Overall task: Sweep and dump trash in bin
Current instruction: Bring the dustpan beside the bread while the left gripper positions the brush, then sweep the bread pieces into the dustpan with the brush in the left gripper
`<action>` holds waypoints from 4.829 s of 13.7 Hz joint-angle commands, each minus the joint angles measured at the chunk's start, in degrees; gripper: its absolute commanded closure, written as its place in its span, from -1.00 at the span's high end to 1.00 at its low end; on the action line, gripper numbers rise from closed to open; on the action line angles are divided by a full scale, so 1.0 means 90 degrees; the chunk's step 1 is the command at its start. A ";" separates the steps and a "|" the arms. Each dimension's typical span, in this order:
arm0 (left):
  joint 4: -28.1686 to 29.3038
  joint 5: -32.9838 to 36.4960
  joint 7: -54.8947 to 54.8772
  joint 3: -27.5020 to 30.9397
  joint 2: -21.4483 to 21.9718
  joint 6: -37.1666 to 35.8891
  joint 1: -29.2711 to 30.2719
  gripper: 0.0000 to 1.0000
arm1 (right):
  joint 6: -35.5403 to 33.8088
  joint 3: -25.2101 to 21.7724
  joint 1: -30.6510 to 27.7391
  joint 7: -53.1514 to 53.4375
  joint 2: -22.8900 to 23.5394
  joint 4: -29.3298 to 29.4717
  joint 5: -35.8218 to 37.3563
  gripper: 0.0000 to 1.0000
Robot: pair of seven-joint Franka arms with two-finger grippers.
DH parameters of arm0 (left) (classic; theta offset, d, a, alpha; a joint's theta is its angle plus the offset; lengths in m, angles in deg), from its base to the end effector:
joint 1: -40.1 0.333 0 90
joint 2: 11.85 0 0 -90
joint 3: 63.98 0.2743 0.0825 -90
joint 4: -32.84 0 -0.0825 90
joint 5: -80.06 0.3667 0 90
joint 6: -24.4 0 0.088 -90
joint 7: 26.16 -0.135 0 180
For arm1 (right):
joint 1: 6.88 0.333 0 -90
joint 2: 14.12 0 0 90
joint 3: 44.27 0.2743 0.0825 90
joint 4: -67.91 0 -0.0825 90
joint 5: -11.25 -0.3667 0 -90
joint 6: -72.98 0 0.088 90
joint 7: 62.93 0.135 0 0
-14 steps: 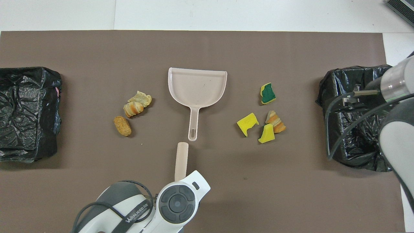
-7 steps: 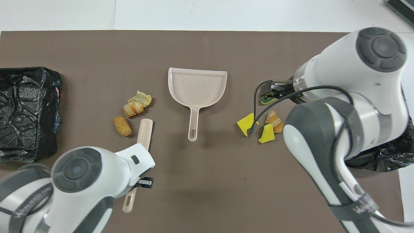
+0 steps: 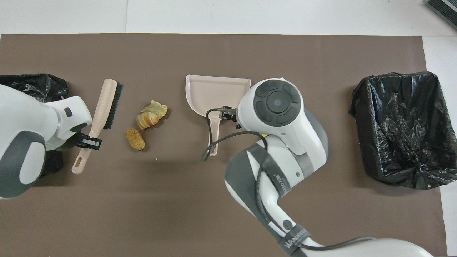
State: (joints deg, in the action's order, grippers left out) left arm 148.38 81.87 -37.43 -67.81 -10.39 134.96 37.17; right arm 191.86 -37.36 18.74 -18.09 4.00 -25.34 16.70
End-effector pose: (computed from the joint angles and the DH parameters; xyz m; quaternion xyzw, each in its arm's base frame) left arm 0.5202 -0.0587 0.3949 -0.9861 0.1625 0.0313 0.0142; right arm 0.5467 0.3331 0.3903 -0.9933 0.0911 -0.0675 0.0225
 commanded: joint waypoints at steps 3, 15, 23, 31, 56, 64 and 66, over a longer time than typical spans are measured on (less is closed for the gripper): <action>-0.1031 0.0581 -0.0212 -0.0112 -0.1520 0.0421 0.0314 -1.00 | 0.0940 -0.0016 0.0493 0.0496 0.0641 -0.0068 0.0342 0.91; -0.0201 0.0532 0.0002 -0.0131 -0.1188 0.0381 0.0325 -1.00 | 0.0991 -0.0016 0.0796 -0.0323 0.0731 -0.0450 0.0898 -0.79; 0.0033 0.0493 0.1287 -0.0161 -0.1052 0.0342 0.0276 -1.00 | 0.0349 0.0004 0.0339 -0.2566 0.0136 -0.0371 0.0841 -1.00; 0.0336 -0.0132 0.2092 -0.0171 -0.0876 0.0381 0.0129 -1.00 | -0.1167 -0.0006 -0.0521 -0.8403 -0.0451 -0.0576 0.0411 -1.00; 0.0893 -0.2290 0.2745 -0.0180 -0.0485 0.1455 -0.2593 -1.00 | 0.0336 0.0004 -0.0601 -1.1761 0.0242 -0.0850 0.0372 -1.00; 0.0092 -0.2115 0.5816 -0.0014 0.0032 -0.0545 -0.2313 -1.00 | 0.0405 0.0004 -0.0678 -1.1934 0.0281 -0.0850 0.0381 -1.00; 0.0480 -0.2085 0.6852 -0.0014 0.0275 -0.0606 -0.2195 -1.00 | 0.0405 0.0004 -0.0630 -1.2188 0.0243 -0.0850 0.0381 -1.00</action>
State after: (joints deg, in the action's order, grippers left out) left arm 149.24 62.52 16.00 -67.72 -10.62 130.36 16.38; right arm 194.35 -37.58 13.21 -124.39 6.04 -32.67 21.00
